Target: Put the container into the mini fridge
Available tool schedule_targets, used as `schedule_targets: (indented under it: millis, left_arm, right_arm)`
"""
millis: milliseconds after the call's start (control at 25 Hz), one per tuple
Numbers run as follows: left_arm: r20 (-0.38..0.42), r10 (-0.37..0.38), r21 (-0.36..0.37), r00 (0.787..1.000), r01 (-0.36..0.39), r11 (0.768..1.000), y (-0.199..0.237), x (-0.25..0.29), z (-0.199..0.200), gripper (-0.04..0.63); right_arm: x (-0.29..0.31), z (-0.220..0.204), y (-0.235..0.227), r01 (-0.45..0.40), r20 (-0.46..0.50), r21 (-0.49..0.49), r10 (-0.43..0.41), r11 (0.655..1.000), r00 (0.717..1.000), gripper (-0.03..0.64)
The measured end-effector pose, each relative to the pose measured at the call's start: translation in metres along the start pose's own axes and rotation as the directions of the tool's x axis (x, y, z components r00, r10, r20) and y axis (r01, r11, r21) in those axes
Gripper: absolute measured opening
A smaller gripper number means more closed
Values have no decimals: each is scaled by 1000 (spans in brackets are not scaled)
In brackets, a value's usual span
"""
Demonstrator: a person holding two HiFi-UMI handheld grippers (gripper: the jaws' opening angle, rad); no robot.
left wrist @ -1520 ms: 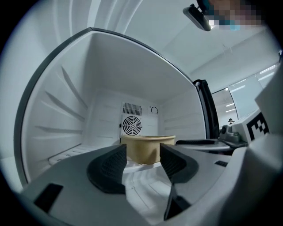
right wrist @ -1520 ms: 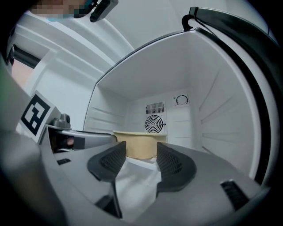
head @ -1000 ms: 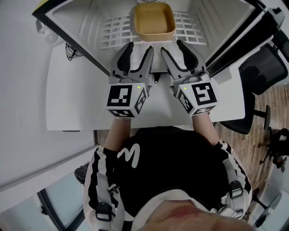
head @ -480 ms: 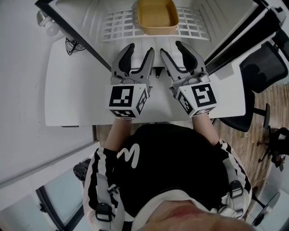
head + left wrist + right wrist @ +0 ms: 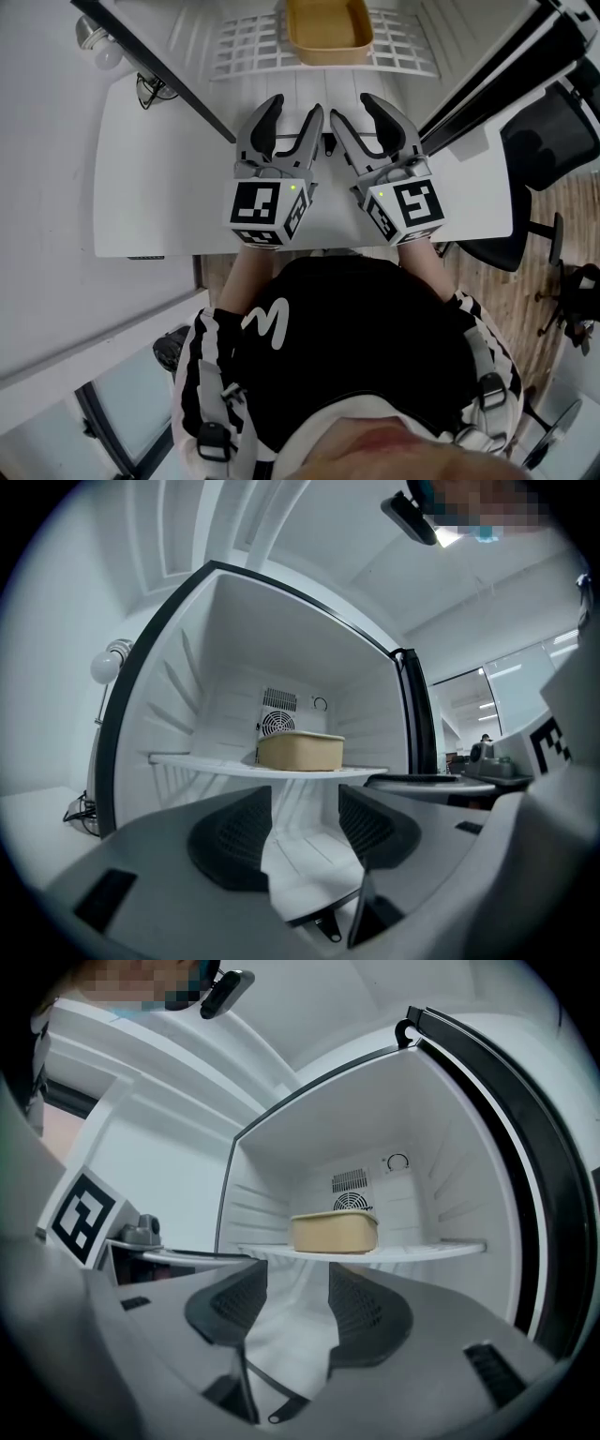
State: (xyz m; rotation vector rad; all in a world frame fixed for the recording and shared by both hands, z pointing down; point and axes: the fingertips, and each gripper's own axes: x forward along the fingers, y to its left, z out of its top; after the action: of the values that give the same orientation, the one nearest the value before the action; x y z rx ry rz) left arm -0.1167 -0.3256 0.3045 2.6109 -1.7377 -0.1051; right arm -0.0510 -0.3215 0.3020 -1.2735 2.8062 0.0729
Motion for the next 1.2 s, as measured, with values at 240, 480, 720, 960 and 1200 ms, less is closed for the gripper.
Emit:
schedule_targets:
  millis: [240, 480, 720, 960, 1200]
  left_arm:
    - [-19, -13, 5, 1000, 13, 1000, -6, -3, -15, 229]
    - [-19, -12, -14, 1000, 11, 1000, -8, -6, -25, 221]
    - [-25, -7, -16, 1000, 7, 1000, -11, -9, -37, 210]
    - [-41, -2, -42, 999, 0, 999, -13, -10, -54, 195]
    - [-55, -5, -42, 998, 3, 999, -19, -9, -66, 152]
  right_arm:
    - [-2, -13, 0, 2, -18, 12, -1, 1000, 1000, 212]
    - [-7, -20, 1, 7, -12, 33, -7, 999, 1000, 201]
    - [-12, -34, -3, 27, -32, 27, -26, 999, 999, 171]
    - [-16, -45, -7, 34, -44, 25, -33, 999, 998, 147]
    - [-17, -60, -4, 22, -60, 51, -18, 998, 998, 120]
